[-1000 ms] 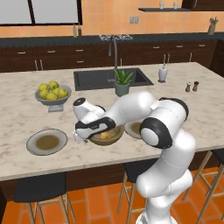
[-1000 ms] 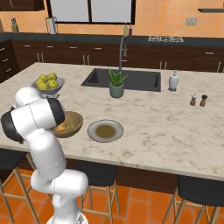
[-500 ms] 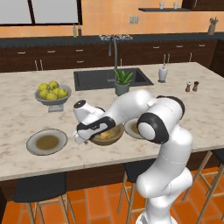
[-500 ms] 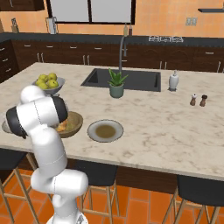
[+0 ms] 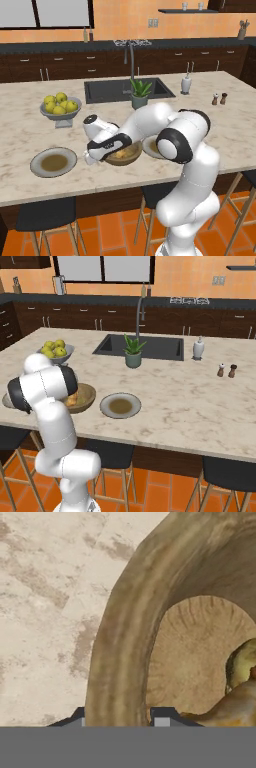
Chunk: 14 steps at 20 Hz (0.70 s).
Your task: Pick the chicken drumstick and potato from their plates and place them in the bowl. Then put the bowl in the fridge.
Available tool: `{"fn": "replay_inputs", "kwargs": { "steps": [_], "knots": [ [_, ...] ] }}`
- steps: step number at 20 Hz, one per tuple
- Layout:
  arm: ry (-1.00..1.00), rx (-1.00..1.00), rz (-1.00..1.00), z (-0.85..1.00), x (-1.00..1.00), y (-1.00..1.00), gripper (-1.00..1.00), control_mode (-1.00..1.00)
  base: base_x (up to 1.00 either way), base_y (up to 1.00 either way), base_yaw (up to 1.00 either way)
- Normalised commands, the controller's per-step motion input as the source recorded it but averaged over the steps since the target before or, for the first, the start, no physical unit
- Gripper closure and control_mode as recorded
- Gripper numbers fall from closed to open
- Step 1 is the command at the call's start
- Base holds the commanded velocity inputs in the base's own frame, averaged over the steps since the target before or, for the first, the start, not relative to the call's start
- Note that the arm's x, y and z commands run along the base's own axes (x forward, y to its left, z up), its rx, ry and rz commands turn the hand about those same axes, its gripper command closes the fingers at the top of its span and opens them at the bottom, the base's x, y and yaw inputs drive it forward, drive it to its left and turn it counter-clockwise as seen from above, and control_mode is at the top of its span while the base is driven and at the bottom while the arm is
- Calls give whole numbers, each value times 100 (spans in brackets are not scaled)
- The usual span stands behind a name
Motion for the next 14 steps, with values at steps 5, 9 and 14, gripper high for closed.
{"fn": "replay_inputs", "kwargs": {
  "steps": [5, 9, 14],
  "knots": [
    [-1, 0, 3, 19, -1, -24, 100, -100, 0, 0, 0],
    [-1, 0, 8, 80, -34, -37, 100, -100, 0, 0, 0],
    [-5, 0, 20, 67, -48, -78, 100, -100, 0, 0, 0]
  ]
}}
